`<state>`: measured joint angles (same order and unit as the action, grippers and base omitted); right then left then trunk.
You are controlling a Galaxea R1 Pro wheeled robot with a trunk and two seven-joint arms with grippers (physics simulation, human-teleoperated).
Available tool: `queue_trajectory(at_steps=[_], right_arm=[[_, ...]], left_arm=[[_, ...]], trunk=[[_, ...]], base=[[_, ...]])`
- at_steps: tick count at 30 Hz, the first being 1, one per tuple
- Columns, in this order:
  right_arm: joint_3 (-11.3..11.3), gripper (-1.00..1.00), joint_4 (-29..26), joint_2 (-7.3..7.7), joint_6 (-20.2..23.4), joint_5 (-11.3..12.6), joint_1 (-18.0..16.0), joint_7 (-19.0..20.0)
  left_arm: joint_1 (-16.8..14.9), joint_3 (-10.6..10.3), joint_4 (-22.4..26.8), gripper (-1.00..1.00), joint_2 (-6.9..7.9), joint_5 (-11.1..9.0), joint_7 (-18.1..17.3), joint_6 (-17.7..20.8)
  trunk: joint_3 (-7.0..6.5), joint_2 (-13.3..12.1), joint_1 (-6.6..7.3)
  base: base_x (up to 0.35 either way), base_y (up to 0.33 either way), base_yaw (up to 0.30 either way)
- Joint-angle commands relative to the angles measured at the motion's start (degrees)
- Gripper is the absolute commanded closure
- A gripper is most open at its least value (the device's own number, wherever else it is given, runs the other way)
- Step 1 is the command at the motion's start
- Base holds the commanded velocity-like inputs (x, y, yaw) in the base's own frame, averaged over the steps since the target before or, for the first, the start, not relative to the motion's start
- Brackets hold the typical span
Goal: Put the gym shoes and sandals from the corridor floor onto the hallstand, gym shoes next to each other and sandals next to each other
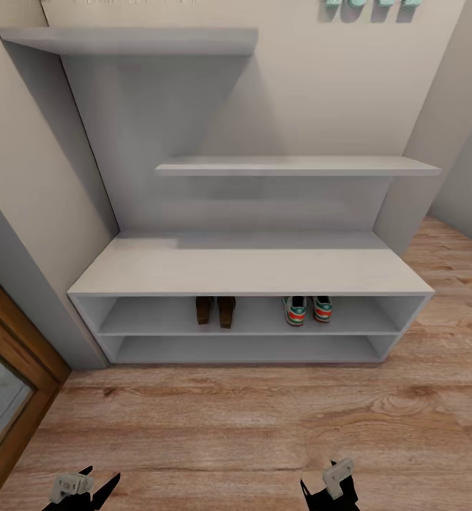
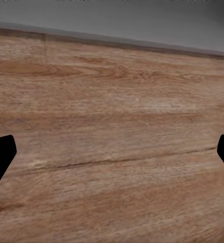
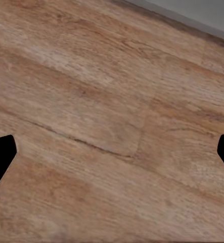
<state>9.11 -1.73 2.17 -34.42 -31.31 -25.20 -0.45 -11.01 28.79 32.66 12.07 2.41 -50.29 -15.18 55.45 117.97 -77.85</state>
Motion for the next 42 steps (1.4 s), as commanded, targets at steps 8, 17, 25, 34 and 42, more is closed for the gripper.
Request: queue_trajectory(at_steps=[8,17,25,34,42], right_arm=[[8.36,-1.00,-0.01,2.89,0.49,7.31,0.14,18.08],[11.17,-1.00,-0.08,5.46,3.02,13.36,0.15,28.33],[11.36,-1.00,-0.02,5.85,3.36,14.11,0.15,25.26],[11.28,-1.00,0.20,5.49,3.33,14.05,0.32,24.53],[11.28,-1.00,0.23,5.48,3.32,13.99,2.08,24.46]], left_arm=[[-0.02,0.30,-0.56,-1.00,-0.32,0.34,3.20,-0.20],[0.00,0.19,-2.13,-1.00,-0.49,0.45,6.31,-0.22],[0.02,0.01,-2.45,-1.00,-0.59,0.60,6.67,-0.56],[0.02,-0.05,-4.32,-1.00,-0.61,0.24,6.70,-1.75],[0.02,0.03,-5.32,-1.00,-0.73,0.14,6.70,-1.80]], trunk=[[-1.40,-3.21,1.77],[-3.01,-6.81,3.75],[-4.45,-10.02,5.51],[-6.07,-13.63,7.48],[-7.50,-16.84,9.24]], base=[[0.000,0.000,0.000],[0.000,0.000,0.000],[0.000,0.000,0.000],[0.000,0.000,0.000],[0.000,0.000,0.000]])
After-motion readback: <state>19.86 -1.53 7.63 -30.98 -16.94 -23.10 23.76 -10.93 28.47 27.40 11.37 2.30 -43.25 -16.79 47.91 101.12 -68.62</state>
